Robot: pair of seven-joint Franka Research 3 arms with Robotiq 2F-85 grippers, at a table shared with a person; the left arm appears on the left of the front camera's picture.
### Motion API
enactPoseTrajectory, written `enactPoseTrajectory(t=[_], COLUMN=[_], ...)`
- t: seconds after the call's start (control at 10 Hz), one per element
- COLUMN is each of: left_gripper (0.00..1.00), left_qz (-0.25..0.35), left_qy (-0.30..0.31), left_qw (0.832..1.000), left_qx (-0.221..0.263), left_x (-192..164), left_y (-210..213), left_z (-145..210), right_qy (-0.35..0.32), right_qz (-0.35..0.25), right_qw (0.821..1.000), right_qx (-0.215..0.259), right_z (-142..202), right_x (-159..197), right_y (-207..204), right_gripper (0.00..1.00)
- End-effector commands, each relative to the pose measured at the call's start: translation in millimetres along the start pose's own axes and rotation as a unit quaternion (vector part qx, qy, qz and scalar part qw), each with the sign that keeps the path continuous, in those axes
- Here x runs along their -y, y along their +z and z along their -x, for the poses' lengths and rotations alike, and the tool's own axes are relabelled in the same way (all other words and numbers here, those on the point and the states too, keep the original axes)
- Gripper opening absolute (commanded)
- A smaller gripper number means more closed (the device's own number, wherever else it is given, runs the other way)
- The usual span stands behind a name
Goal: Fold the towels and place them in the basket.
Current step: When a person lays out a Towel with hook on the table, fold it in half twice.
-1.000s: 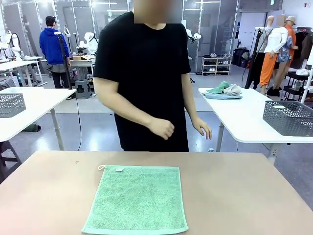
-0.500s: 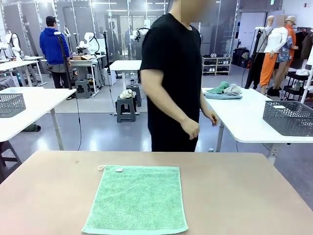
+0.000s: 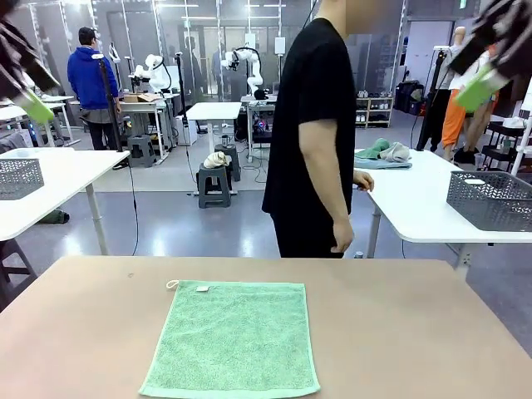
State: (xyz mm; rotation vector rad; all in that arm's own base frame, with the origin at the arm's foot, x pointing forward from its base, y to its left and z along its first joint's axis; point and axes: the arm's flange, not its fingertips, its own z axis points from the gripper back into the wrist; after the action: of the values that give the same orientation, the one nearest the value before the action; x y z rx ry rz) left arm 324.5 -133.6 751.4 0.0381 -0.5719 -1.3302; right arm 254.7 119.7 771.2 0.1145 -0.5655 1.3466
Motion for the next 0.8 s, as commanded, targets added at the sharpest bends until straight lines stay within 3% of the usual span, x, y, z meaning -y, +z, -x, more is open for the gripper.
enactPoseTrajectory(t=[0.0,0.4,0.7], left_gripper=[1.00,1.00,1.00], left_qz=[-0.021,0.054,0.100], left_qy=[-0.048,-0.073,-0.083], left_qw=[0.998,0.991,0.983], left_qx=[-0.047,-0.100,-0.131], left_x=[20,68,85], left_y=[-57,-154,-205], left_z=[3,30,59], right_qy=[0.041,0.039,0.052], right_qz=[-0.042,-0.137,-0.104], right_qw=[0.998,0.987,0.984], right_qx=[-0.017,-0.076,-0.136], right_z=[-8,-5,8], right_x=[-3,-19,-27], right_y=[-52,-182,-245], right_gripper=[1.00,1.00,1.00])
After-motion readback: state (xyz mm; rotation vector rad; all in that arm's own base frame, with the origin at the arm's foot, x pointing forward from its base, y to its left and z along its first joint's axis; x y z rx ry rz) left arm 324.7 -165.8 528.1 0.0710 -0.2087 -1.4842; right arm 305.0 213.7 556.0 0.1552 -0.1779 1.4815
